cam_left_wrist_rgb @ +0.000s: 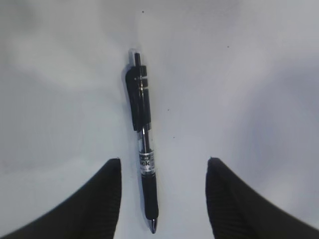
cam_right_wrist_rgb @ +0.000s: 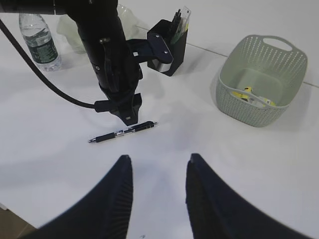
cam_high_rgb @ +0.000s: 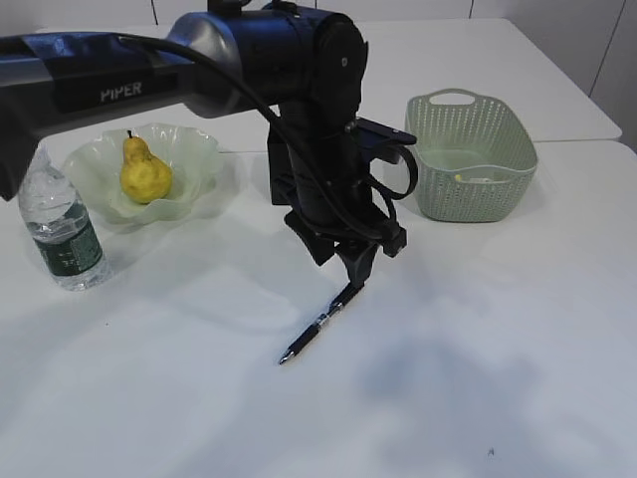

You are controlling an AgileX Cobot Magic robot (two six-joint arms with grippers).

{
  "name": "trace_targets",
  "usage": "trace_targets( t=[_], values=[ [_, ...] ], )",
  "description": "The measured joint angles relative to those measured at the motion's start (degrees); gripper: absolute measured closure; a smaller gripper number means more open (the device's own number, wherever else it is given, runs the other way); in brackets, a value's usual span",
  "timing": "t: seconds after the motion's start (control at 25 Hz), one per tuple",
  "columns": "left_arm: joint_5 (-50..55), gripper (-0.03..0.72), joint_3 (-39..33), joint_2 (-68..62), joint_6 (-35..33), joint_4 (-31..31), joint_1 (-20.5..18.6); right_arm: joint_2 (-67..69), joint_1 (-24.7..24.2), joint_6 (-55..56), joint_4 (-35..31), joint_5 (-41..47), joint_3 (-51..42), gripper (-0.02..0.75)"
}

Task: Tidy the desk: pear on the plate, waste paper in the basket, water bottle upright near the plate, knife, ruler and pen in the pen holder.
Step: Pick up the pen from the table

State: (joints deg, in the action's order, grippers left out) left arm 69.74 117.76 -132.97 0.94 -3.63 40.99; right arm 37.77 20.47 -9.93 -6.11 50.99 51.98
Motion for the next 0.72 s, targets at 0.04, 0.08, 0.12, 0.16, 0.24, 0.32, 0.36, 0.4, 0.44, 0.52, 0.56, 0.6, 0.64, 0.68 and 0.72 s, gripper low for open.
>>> trace_targets(
  t=[0.04,0.08,0.12,0.16,0.24,0.32,0.36,0.4,0.44,0.52,0.56,0.6,0.64,0.68,0.72],
  values=[
    [0.0,0.305,0.0,0.0,0.0,0.09,0.0,0.0,0.0,0.0,0.0,0.0,0.0,0.44],
    [0.0,0.305,0.0,0.0,0.0,0.09,0.0,0.0,0.0,0.25,0.0,0.0,0.0,0.44],
    [0.0,0.305,0.0,0.0,0.02,0.09,0.0,0.0,0.0,0.25,0.0,0.0,0.0,0.44],
    [0.0,0.305,0.0,0.0,0.02,0.13,0.0,0.0,0.0,0.99,0.0,0.0,0.0,0.44],
    [0.0,0.305,0.0,0.0,0.12,0.22,0.0,0.0,0.0,1.34,0.0,0.0,0.0,0.44],
    [0.0,0.305,0.0,0.0,0.12,0.22,0.0,0.0,0.0,2.67,-0.4,0.31,0.0,0.44],
    [-0.15,0.305,0.0,0.0,0.12,0.34,0.0,0.0,0.0,2.77,-0.8,0.45,0.0,0.44],
    [-0.47,0.305,0.0,0.0,0.12,0.34,0.0,0.0,0.0,2.91,-0.94,0.45,0.0,0.44],
    [-0.73,0.306,0.0,-0.06,0.12,0.55,0.0,0.0,0.0,3.05,-0.94,0.45,0.0,0.44],
    [-1.46,0.307,0.0,-0.46,0.12,0.99,0.0,0.0,0.0,3.16,-0.94,0.45,0.0,0.44],
    [-1.59,0.307,0.0,-0.84,0.12,1.52,0.0,0.0,0.0,3.16,-0.94,0.45,0.0,0.44],
    [-1.69,0.307,0.0,-1.43,0.12,1.92,0.0,0.0,0.0,3.16,-0.94,0.45,0.0,0.44],
    [-1.69,0.307,0.0,-1.82,0.12,2.33,0.0,0.0,0.0,3.16,-0.96,0.45,0.0,0.44],
    [-1.69,0.307,0.0,-2.26,0.12,2.48,0.0,0.0,0.0,3.16,-0.96,0.45,0.0,0.44],
    [-1.69,0.307,0.0,-2.71,0.12,2.73,0.0,0.0,0.0,3.26,-0.96,0.55,0.0,0.44]
  ],
)
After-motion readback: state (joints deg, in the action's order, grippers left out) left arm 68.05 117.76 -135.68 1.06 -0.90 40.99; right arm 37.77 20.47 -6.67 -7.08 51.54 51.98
